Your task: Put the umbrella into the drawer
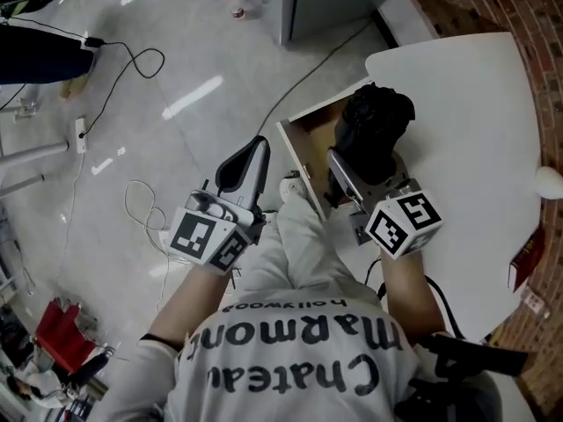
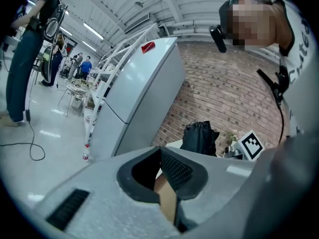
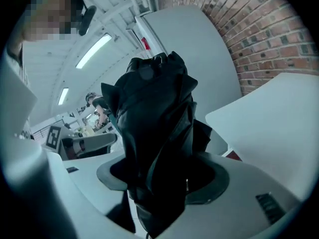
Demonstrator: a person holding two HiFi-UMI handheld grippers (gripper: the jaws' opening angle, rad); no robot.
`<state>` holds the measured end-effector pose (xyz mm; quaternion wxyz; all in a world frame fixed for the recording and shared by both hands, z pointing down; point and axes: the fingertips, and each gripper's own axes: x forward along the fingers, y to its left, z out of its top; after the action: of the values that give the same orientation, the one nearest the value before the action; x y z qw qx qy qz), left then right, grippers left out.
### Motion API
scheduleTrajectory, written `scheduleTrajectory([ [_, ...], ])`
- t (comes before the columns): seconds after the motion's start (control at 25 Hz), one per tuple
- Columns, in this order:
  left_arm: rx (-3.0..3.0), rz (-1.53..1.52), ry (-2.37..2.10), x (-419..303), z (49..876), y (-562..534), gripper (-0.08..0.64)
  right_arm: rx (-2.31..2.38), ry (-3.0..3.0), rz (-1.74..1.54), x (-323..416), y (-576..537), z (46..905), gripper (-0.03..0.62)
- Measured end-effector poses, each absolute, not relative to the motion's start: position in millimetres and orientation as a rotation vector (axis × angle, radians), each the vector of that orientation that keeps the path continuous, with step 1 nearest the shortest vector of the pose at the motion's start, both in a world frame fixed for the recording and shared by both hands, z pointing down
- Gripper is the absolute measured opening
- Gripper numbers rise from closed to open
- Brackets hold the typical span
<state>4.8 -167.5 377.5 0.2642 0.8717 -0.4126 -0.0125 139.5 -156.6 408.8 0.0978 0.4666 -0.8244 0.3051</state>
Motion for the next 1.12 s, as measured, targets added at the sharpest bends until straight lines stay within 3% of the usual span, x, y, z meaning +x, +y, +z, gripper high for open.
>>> scheduleTrajectory([
  [0.64,2.274,0.178,-1.103,8,478,-164,0.015,1.444,-2.143,0.959,162,-159,579,0.285],
  [1.12,2.196,0.259,-1.163,-14,516,-145,0.015,1.490,-1.973,1.108,180,-169,656,0.286],
])
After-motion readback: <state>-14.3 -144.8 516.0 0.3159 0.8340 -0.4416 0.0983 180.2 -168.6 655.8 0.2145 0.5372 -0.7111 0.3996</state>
